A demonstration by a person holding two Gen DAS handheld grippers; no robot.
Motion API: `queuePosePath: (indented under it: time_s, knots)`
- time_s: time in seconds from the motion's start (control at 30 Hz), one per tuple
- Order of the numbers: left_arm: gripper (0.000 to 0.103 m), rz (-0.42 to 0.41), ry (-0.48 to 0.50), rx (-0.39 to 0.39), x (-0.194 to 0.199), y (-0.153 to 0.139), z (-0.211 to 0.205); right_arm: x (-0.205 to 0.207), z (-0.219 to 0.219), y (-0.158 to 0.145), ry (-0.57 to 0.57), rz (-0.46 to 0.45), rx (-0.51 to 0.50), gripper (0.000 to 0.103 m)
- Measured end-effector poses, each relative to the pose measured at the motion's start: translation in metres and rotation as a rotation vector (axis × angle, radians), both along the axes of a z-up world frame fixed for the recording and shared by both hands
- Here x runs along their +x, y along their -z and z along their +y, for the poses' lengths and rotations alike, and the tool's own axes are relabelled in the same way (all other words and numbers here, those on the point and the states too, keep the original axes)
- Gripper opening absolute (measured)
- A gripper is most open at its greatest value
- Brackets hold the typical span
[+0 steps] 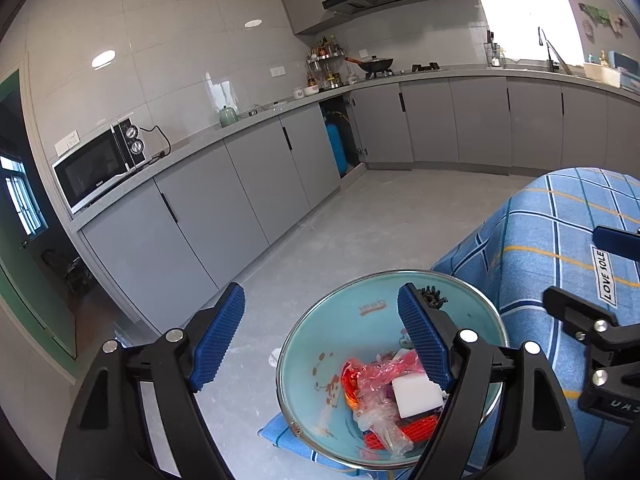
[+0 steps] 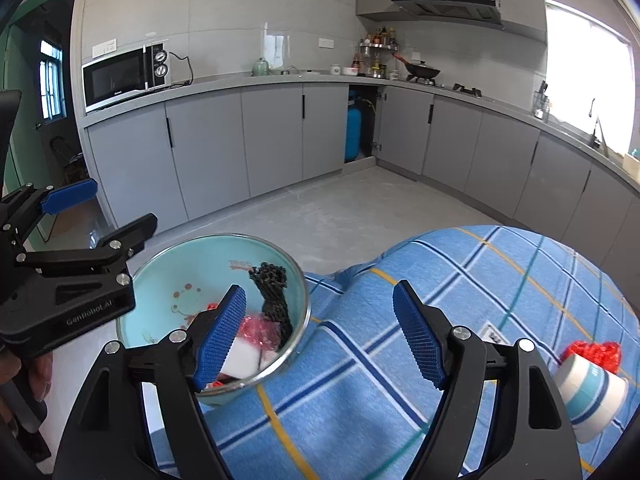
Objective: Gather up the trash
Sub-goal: 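Move both open grippers back toward the paper cup and red net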
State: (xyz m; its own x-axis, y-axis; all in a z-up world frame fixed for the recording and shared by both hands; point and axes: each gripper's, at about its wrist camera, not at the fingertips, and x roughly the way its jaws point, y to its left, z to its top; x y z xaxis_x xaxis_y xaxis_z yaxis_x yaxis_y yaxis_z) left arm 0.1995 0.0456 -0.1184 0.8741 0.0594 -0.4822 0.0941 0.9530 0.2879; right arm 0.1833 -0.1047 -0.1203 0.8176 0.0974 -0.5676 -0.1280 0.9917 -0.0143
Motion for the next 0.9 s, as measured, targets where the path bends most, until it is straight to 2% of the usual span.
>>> queuePosePath:
  time_s: [0.07, 0.2, 0.3, 0.67, 0.9]
  knots:
    - [0.088, -0.01, -0.004, 0.001, -0.003, -0.002, -0.002, -0.005, -0.007, -0.001, 0.015, -0.003, -0.001, 0.078]
    - [0.089, -0.017, 0.017, 0.005, -0.01, -0.005, -0.01, -0.018, -0.023, -0.002, 0.05, -0.008, -0.002, 0.079]
    - [0.097, -0.033, 0.041, 0.016, -0.018, -0.008, -0.022, -0.031, -0.038, -0.003, 0.079, -0.012, -0.001, 0.079]
    - [0.097, -0.041, 0.162, 0.036, -0.049, -0.003, -0.08, -0.093, -0.121, -0.004, 0.264, -0.012, -0.031, 0.084]
    - [0.097, -0.033, 0.252, 0.047, -0.06, 0.005, -0.132, -0.129, -0.175, 0.003, 0.41, 0.003, -0.03, 0.084]
